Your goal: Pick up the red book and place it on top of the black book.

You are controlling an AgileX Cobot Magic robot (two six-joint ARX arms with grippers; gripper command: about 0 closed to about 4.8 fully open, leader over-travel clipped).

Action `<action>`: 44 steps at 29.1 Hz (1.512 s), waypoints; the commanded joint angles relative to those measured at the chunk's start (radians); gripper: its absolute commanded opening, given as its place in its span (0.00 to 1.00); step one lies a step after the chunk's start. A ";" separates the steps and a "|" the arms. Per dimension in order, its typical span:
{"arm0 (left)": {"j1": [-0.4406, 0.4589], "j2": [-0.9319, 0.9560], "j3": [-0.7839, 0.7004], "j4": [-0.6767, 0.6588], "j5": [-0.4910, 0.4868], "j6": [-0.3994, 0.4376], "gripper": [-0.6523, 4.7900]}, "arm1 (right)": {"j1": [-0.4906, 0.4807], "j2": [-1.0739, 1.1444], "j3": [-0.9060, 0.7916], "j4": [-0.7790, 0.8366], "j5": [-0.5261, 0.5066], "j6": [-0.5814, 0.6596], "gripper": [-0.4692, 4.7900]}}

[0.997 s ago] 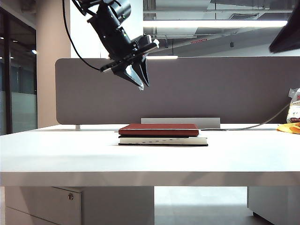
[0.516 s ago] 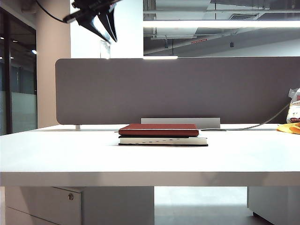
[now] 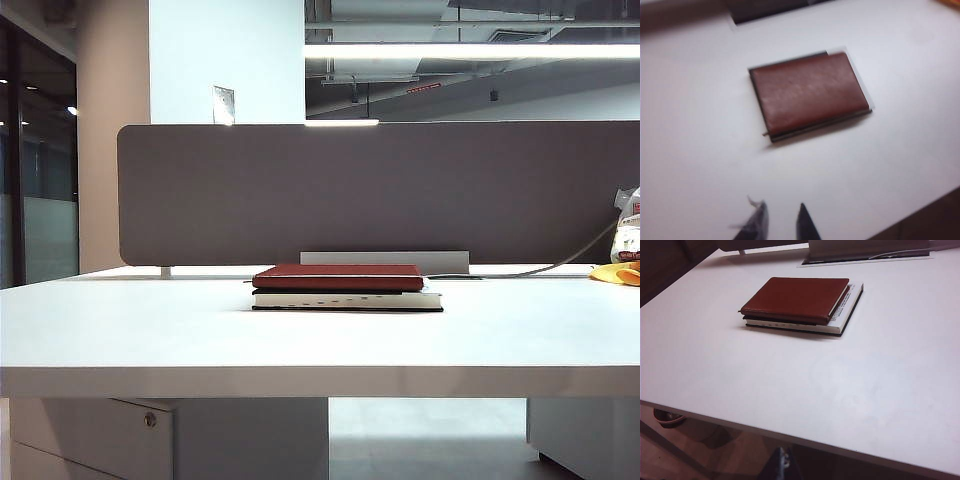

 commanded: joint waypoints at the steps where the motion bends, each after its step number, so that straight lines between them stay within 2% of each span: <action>1: -0.002 -0.069 0.005 -0.005 -0.039 -0.010 0.24 | 0.001 -0.007 0.011 0.008 -0.002 -0.003 0.09; 13: -0.002 -0.259 0.004 -0.088 -0.093 -0.019 0.22 | 0.001 -0.013 0.011 0.007 -0.002 -0.002 0.09; 21: -0.002 -0.360 0.004 -0.133 -0.204 -0.020 0.22 | 0.001 -0.013 0.011 0.007 -0.022 -0.002 0.09; 31: -0.002 -0.493 -0.016 -0.176 -0.256 -0.072 0.22 | 0.001 -0.013 0.011 0.007 -0.024 -0.003 0.09; 34: -0.002 -0.547 -0.089 -0.192 -0.266 -0.091 0.22 | 0.001 -0.013 0.011 0.007 -0.024 -0.003 0.09; 37: -0.003 -0.628 -0.230 -0.154 -0.262 -0.113 0.22 | 0.001 -0.013 0.010 0.007 -0.024 -0.003 0.09; 44: -0.004 -0.906 -0.698 0.117 -0.263 -0.171 0.22 | 0.001 -0.013 0.010 0.006 -0.024 -0.003 0.09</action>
